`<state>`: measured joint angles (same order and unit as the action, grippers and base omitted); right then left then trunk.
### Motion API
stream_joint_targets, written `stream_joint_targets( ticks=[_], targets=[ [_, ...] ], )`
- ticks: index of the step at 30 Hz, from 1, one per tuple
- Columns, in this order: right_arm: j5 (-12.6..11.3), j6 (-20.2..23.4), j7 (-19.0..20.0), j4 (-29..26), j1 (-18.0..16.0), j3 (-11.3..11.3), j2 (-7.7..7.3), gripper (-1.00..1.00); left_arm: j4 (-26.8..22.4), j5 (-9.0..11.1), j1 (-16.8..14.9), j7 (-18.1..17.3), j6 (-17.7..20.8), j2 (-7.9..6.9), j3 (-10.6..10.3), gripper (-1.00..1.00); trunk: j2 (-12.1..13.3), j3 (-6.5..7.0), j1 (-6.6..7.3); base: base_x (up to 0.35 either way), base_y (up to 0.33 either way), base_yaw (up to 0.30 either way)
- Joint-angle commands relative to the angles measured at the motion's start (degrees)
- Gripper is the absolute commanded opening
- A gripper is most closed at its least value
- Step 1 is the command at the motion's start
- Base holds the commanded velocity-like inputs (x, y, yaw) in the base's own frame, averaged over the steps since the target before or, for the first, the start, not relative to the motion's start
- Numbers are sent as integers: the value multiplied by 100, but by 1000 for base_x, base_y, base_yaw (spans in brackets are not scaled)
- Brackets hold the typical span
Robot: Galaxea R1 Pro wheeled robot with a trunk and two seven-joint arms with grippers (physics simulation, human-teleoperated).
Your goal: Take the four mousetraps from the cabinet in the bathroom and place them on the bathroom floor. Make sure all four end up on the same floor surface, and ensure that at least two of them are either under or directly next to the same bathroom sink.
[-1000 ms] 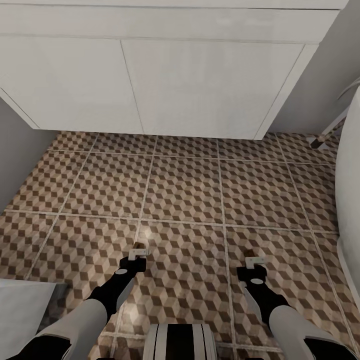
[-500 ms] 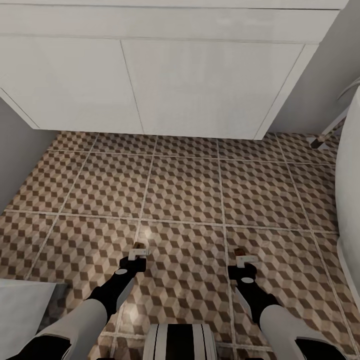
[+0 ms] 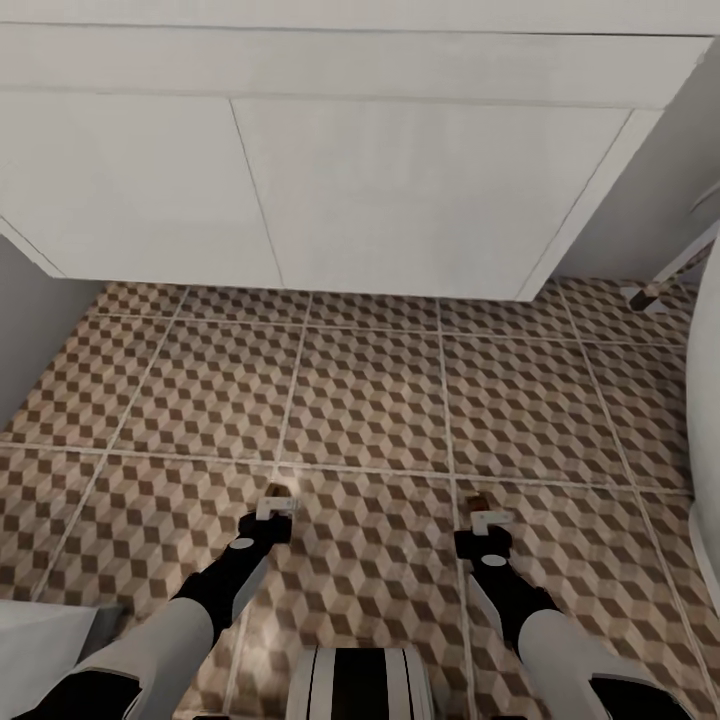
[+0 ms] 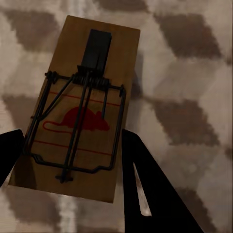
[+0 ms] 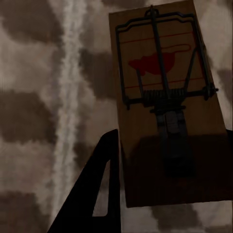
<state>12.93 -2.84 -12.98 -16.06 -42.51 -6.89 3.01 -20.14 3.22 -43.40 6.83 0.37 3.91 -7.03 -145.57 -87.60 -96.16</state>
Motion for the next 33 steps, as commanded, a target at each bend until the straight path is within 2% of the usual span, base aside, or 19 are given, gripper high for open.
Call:
stream_joint_targets(
  ticks=[1, 12, 33],
  targets=[
    [43, -29, 2, 6, -3, -49, 4, -100, -1, 24, -2, 36, -20, -4, -49, -100, -1, -3, -2, 321, 0, 0],
    [40, -14, 32, 6, -3, -49, -28, -100, -5, 21, -2, 29, -62, -2, -52, -100, -1, -3, -2, 293, 0, 0],
    [-9, 28, -57, 6, -3, -77, 9, -100, -8, 21, -2, 20, -64, -4, -52, -100, -1, -3, -2, 20, 0, -62]
  ],
)
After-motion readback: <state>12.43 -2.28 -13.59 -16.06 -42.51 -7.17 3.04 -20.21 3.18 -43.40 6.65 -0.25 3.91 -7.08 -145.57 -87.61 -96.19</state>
